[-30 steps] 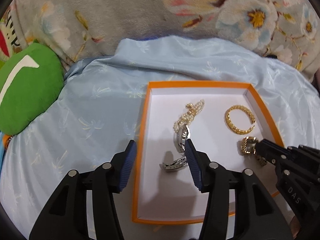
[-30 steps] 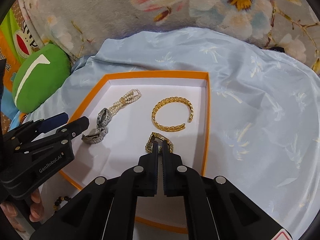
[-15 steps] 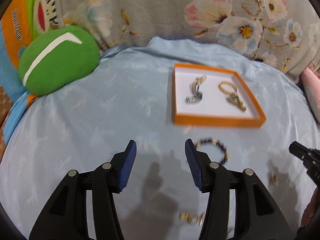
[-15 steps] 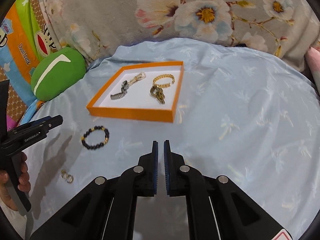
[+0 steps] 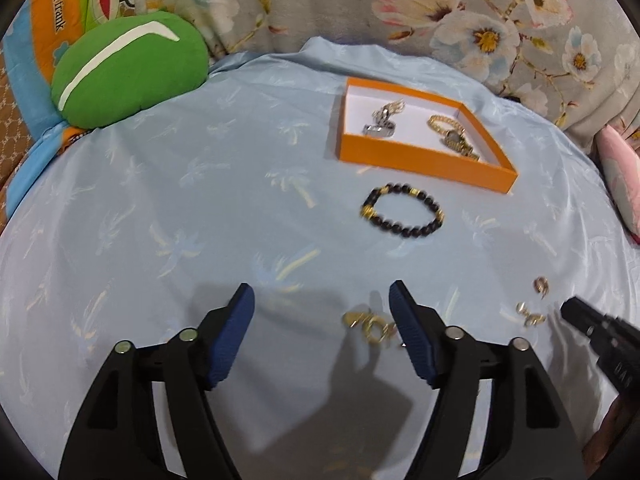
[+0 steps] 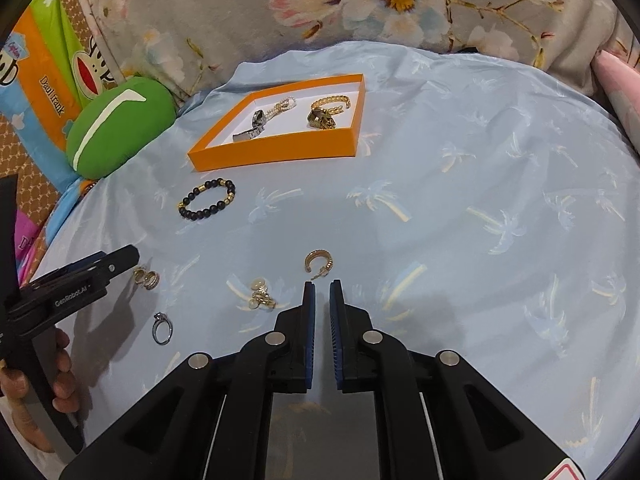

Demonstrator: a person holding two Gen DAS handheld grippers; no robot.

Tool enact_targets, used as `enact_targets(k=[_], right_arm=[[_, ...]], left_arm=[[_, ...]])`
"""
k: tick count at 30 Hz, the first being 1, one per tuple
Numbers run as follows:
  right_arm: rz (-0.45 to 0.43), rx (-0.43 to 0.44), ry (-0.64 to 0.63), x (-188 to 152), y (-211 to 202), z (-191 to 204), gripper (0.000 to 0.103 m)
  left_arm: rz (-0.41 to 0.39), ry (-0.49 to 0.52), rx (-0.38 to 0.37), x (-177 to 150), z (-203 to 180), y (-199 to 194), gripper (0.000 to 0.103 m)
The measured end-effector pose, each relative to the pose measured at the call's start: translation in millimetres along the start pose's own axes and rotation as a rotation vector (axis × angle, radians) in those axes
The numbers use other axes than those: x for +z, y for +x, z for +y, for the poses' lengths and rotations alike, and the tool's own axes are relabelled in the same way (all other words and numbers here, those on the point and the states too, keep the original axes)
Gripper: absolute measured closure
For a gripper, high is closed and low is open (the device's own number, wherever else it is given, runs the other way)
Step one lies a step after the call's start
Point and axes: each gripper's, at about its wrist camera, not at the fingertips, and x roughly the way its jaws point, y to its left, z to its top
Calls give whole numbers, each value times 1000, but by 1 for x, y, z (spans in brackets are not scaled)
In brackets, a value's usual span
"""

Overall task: Organize jewelry
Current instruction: 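Move the right tool toward the gold hoop earring while the left tool moves toward the earrings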

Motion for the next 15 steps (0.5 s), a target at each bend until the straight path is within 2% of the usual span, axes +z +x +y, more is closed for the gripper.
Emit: enact_targets(k=[4,7,12,15], right_arm=[[18,8,36,0,4,-6,94],[25,7,29,-1,5,-4,94],[32,16,34,-1,7,-5,94],[33,20,36,0,8,-5,94]], left_arm=[[-10,3,-1,22,-12,19,29],[9,-1,-32,36,-20,36,29],[61,32,-48,48,-41,63,12],[85,61,-31,49,-50,72,12]])
